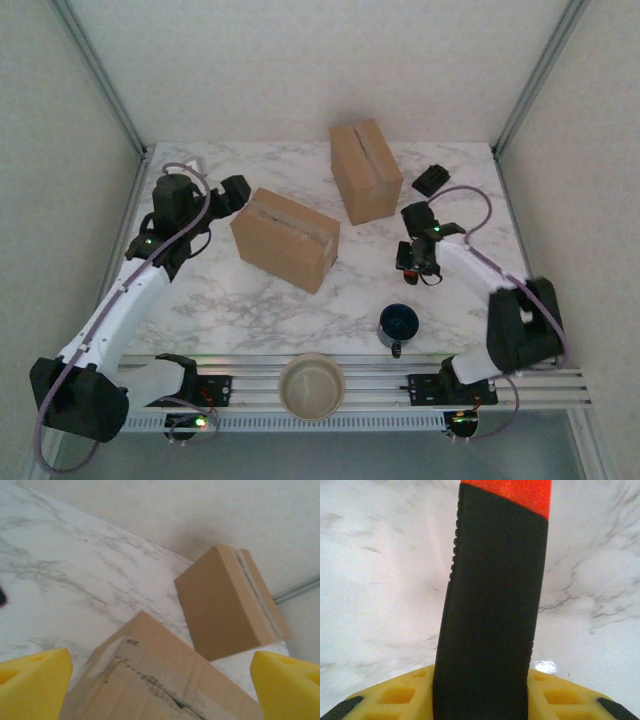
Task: Unpack the express box
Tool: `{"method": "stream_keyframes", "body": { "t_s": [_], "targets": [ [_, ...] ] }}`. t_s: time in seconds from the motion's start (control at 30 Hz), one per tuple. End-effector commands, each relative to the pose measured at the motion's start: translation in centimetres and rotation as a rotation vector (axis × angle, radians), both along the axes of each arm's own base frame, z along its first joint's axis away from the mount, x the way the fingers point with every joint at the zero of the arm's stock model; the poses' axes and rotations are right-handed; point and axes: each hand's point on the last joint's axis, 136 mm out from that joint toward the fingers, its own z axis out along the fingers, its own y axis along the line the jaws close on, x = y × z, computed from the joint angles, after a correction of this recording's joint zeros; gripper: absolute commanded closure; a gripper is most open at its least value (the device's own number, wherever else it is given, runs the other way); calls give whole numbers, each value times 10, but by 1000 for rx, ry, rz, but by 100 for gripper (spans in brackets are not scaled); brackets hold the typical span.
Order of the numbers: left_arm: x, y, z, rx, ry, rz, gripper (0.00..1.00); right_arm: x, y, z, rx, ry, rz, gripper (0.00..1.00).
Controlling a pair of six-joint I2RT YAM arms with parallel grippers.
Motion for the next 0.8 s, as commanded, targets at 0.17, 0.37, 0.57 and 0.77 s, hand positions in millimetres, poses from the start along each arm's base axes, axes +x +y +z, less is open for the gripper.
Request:
{"method": "stream_keyframes", "body": {
  "t_s": [0.17,0.37,0.57,0.77],
  "targets": [
    [-7,-110,43,-55,-48,-328,12,-33,61,126,284,-254,479,74],
    [-10,-200,48,-90,-58,-547,14,-48,101,171,457,-347,683,77],
    [-17,-239,41,-132,-52,-634,13,-45,122,184,486,-355,765,79],
    [-22,-256,21,-143,-9,-664,12,-41,136,191,515,-360,809,79]
  ]
}}
